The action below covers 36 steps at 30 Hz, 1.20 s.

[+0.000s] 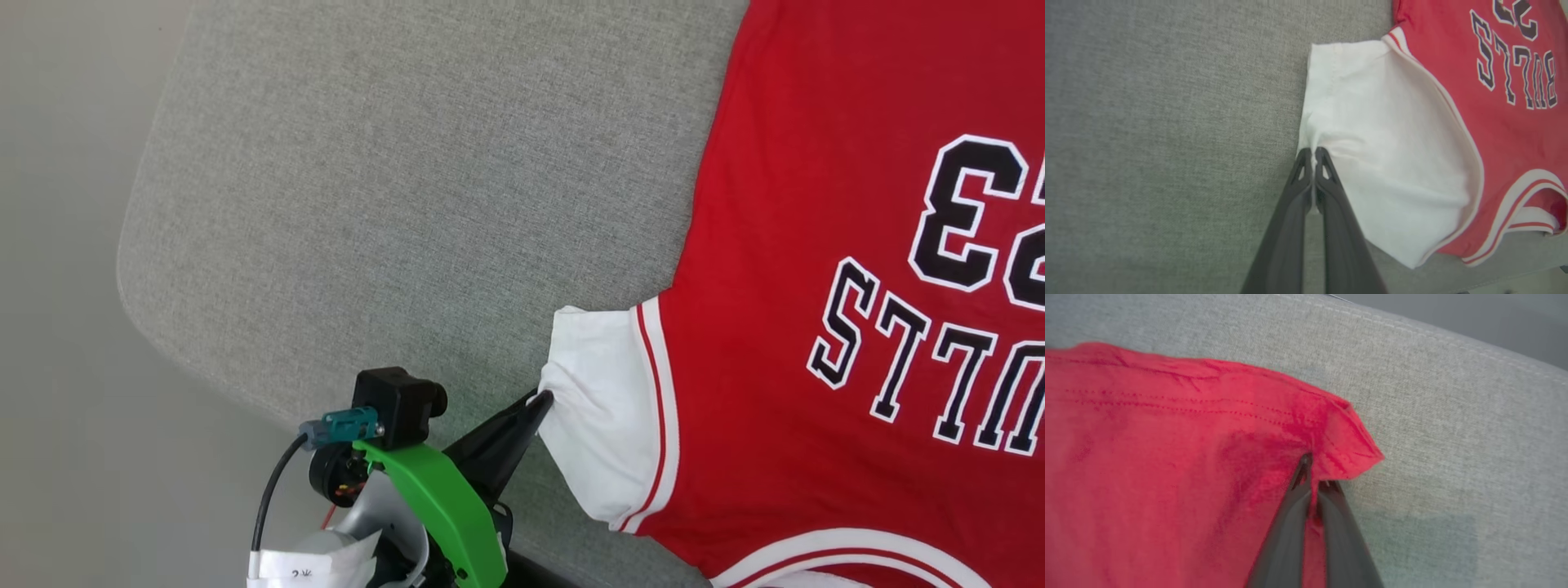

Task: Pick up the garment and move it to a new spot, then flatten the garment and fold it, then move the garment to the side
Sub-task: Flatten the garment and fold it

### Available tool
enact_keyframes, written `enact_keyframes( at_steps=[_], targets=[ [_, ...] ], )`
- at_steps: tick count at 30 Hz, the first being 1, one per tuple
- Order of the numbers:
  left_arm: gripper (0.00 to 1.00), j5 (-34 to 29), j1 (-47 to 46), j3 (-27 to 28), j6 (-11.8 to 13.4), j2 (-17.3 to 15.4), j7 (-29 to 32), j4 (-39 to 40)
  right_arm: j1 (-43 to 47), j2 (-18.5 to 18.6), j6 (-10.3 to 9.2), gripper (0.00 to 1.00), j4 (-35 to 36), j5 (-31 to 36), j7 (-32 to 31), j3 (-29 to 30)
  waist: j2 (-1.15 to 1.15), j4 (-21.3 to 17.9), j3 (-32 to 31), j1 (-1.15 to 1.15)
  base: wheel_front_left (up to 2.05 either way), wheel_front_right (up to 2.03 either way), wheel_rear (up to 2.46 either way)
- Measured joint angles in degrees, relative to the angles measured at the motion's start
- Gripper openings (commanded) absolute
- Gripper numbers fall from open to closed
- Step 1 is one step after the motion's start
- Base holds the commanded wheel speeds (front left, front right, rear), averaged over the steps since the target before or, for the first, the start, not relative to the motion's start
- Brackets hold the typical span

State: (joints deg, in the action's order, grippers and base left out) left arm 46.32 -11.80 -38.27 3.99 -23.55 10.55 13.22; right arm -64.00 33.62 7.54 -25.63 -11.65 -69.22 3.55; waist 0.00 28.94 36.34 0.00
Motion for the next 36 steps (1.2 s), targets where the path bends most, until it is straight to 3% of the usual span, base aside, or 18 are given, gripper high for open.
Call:
enact_keyframes(
  at_steps=[15,27,36],
  targets=[
    [0.0,2.53,0.8,1.94,0.91,-1.1,-0.34,-1.45,13.71,-1.6,0.0,0.0,-3.69,-4.3,7.06,1.77,0.0,-3.93,-9.04,0.0,0.0,0.0,0.0],
    [0.0,4.17,6.32,3.52,3.85,-3.67,0.24,-3.27,29.28,-5.15,0.0,0.0,-5.17,-10.81,15.43,2.65,0.0,-9.38,-18.92,0.0,0.0,0.0,0.0],
    [0.0,6.05,10.06,5.15,5.46,-4.08,-1.01,-4.43,40.9,-6.25,0.0,0.0,-1.34,-14.02,20.47,-0.33,0.0,-14.36,-25.59,-0.01,0.0,0.0,0.0]
  ],
)
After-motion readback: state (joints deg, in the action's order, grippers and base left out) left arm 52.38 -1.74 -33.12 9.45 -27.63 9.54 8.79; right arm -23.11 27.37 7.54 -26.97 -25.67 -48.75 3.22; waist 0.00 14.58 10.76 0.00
